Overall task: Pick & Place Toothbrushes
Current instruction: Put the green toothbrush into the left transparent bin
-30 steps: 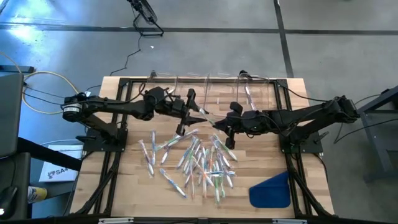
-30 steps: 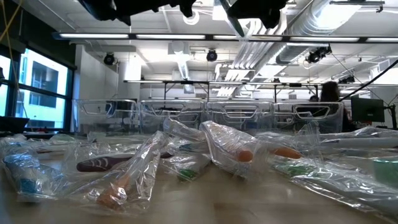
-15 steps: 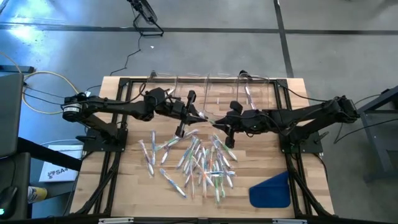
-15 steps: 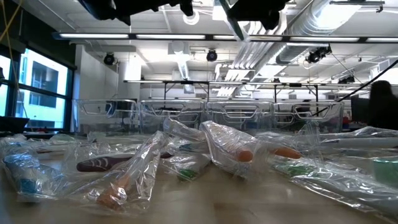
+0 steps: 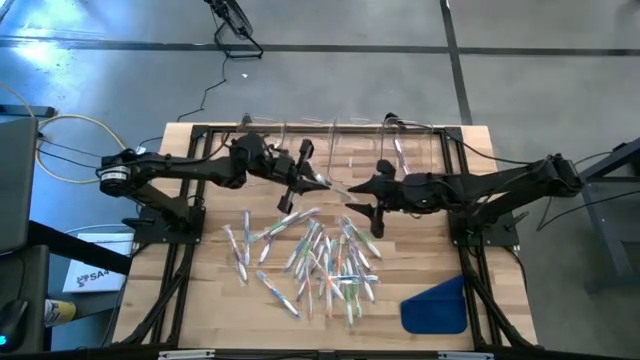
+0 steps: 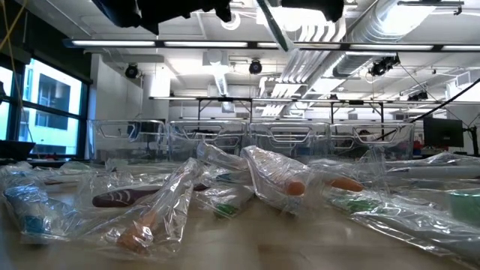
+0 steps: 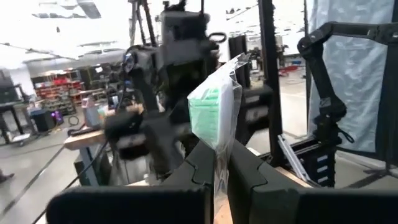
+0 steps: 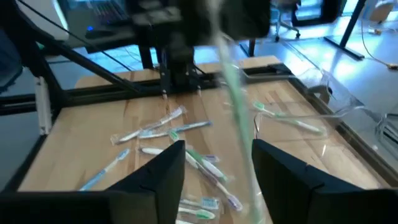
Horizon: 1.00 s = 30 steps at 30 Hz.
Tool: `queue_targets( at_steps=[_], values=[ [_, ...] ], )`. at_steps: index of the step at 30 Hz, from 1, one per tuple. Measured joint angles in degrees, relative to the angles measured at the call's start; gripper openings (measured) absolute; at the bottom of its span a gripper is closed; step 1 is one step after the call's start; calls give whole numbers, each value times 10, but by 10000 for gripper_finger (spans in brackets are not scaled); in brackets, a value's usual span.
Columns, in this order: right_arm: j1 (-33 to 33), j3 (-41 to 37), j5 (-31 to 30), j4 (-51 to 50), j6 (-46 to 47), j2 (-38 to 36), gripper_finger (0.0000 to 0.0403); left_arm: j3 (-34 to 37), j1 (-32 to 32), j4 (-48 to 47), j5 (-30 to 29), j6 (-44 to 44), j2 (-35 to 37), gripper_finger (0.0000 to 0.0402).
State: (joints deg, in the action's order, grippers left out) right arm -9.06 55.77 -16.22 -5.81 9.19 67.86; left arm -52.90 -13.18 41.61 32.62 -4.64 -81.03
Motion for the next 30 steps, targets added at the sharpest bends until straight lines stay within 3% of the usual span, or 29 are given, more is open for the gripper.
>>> queue_targets(
  at_steps=[4,9,20,24,30],
  values=[
    [-13,0,1,-46,25,-45,195,0,-37,-26,43,13,9,8],
    [-15,0,1,-113,91,-91,181,0,-90,-129,50,15,26,8],
    [-14,0,22,-272,137,-113,54,0,-228,-332,74,-31,158,8],
    [-15,0,31,-274,135,-113,10,0,-281,-439,38,-52,195,8],
    [-14,0,29,-274,135,-106,3,0,-346,-562,-42,-101,210,8]
  ],
)
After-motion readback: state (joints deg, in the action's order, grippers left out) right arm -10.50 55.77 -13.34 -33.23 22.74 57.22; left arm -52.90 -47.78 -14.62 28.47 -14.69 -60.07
